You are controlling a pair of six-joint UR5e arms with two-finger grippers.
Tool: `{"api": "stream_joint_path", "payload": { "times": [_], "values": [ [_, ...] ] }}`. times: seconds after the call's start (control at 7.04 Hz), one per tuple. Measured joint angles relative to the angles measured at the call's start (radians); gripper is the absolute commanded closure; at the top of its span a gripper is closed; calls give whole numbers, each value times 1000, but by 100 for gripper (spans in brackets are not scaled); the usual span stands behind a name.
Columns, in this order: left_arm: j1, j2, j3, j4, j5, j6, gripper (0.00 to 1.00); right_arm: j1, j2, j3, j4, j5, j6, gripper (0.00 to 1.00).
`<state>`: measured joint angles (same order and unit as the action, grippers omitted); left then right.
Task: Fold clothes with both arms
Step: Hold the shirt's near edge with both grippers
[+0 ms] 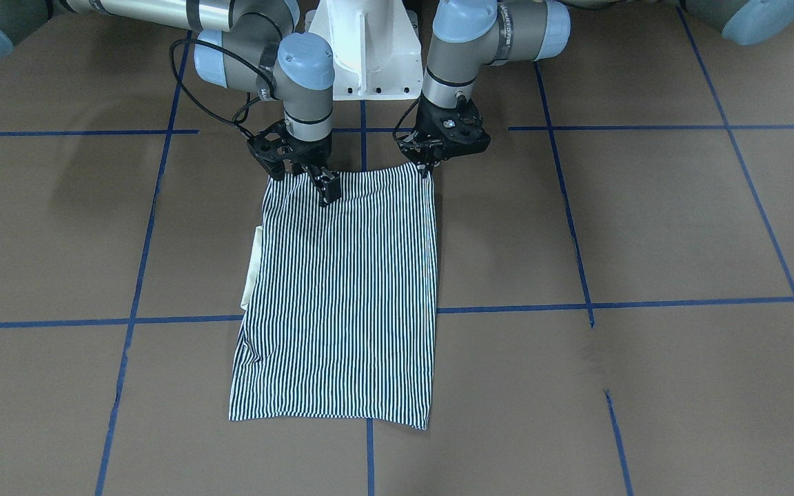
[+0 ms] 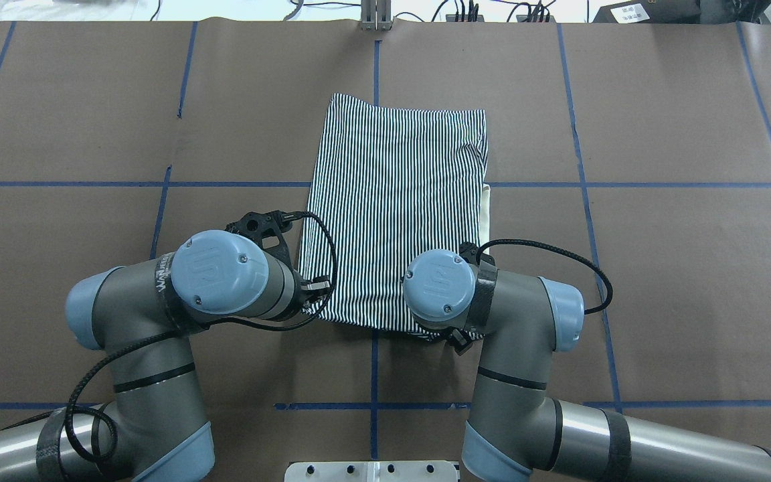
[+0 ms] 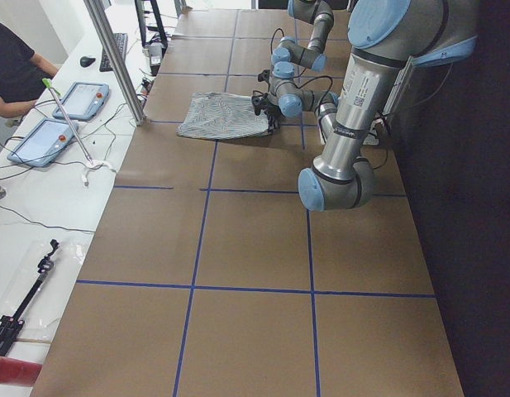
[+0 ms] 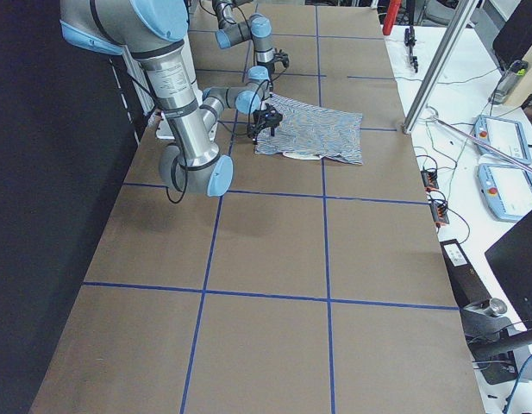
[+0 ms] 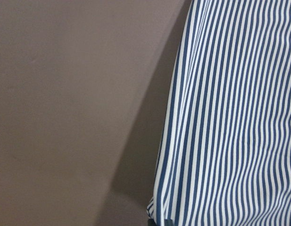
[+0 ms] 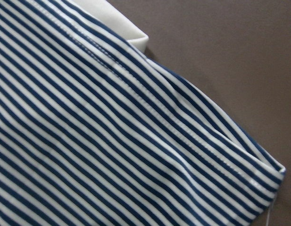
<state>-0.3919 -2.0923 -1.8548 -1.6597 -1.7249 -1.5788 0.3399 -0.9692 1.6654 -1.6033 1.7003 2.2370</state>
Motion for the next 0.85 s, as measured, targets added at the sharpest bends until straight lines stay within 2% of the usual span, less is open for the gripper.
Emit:
{"api": "stream_joint_path", "payload": {
  "times": [0.14, 0.28, 0.85],
  "values": [
    [0, -1, 0, 0, 0, 0, 100, 1, 1, 1, -2, 2, 0, 68],
    [0, -2, 1, 0, 1, 0, 100, 1, 1, 4, -3, 3, 0, 100],
    [0, -4, 7, 0, 0, 0, 100, 1, 1, 36, -7, 7, -2, 100]
  ]
}}
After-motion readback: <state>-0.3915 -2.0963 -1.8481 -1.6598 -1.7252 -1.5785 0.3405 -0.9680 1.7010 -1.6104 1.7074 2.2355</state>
